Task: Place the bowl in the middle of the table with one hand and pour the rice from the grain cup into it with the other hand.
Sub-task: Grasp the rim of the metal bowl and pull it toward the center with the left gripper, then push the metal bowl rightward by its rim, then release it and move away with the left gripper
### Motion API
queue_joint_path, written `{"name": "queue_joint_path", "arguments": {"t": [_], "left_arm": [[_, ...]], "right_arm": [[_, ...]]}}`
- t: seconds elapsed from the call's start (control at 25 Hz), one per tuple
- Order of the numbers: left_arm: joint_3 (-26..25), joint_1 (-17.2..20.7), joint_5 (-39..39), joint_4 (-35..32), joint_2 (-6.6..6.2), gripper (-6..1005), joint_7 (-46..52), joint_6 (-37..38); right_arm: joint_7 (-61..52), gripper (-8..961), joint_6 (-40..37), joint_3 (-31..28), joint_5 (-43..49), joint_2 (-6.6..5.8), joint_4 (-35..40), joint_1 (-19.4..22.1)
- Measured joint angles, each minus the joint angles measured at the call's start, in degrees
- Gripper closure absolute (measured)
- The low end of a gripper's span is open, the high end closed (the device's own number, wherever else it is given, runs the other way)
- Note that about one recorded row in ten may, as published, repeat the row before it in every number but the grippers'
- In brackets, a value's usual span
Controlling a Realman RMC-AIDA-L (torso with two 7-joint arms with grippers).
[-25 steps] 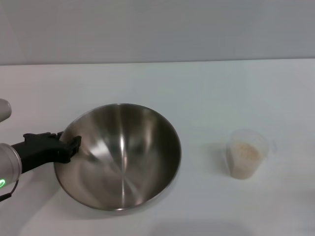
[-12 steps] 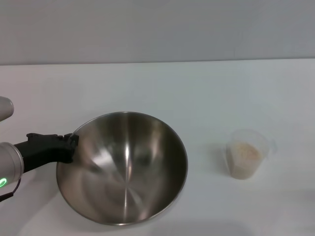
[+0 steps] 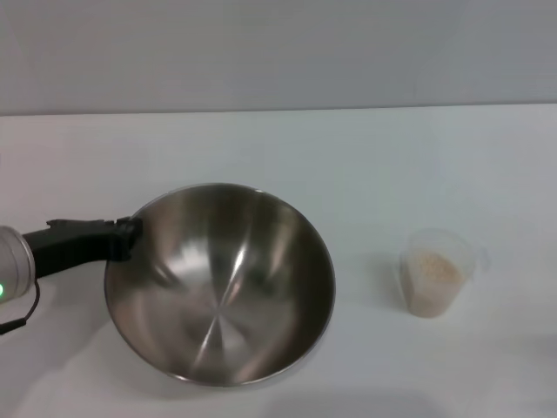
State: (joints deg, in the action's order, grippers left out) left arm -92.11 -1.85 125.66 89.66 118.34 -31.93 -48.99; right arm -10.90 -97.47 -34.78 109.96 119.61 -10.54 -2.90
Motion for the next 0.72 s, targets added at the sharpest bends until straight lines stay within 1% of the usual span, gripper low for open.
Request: {"name": "queue_joint_path", "arguments": {"t": [0.16, 0.4, 0.52, 0.72], "left_arm": [[-2.1, -1.9, -2.6, -1.7, 0.01, 944, 0.3, -1.8], [-4.7, -4.6, -6.6, -6.6, -0.02, 931, 0.0, -3.0], [-4.7, -5.1, -7.3, -7.6, 0.02, 925, -0.8, -2.8], [-3.1, -5.3, -9.6, -8.1, 0.17, 915, -2.3, -1.5]], "right_arm": [[0.0, 187, 0.0, 0.1, 0.0, 0.00, 0.0, 0.0], [-0.4, 188, 0.0, 0.1, 0.0, 0.00, 0.0, 0.0], [-0.6, 188, 0.0, 0.1, 0.0, 0.01, 0.0, -0.1], [-0.6, 188, 0.1, 0.1, 0.0, 0.01, 0.0, -0.1]]}}
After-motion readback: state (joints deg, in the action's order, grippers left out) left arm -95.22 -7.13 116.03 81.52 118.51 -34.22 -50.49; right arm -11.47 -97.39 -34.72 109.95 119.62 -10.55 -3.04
